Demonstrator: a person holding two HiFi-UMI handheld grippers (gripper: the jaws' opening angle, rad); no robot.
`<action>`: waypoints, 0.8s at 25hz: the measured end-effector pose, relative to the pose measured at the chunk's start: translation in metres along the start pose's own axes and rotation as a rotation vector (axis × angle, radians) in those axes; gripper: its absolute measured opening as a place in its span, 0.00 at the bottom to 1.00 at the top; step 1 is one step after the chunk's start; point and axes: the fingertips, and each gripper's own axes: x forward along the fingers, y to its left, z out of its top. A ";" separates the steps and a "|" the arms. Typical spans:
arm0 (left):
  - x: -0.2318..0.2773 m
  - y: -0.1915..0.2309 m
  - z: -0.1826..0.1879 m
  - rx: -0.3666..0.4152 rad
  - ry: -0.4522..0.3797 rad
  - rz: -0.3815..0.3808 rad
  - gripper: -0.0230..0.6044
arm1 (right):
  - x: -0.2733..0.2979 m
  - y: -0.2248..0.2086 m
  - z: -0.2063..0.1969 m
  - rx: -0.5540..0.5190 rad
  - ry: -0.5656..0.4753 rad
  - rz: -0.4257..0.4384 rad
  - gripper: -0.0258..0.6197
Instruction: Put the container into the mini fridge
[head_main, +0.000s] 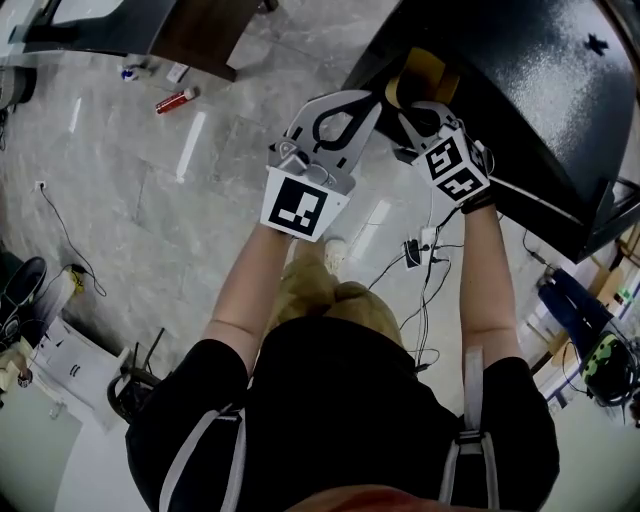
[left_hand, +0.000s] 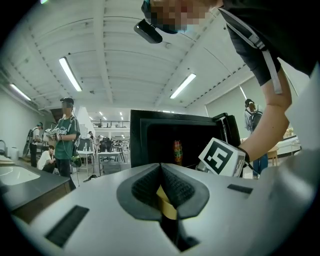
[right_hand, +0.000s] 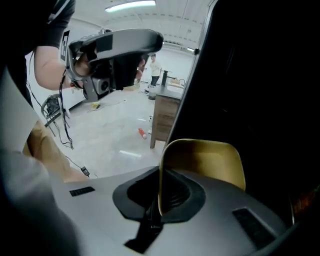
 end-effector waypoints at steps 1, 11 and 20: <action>0.002 0.000 -0.002 -0.005 0.002 -0.003 0.08 | 0.005 -0.006 -0.001 -0.001 0.005 -0.006 0.10; 0.016 -0.007 -0.016 -0.004 0.017 -0.017 0.08 | 0.042 -0.042 -0.027 0.013 0.072 -0.033 0.10; 0.016 -0.007 -0.027 -0.009 0.043 -0.020 0.08 | 0.065 -0.053 -0.031 0.031 0.098 -0.018 0.10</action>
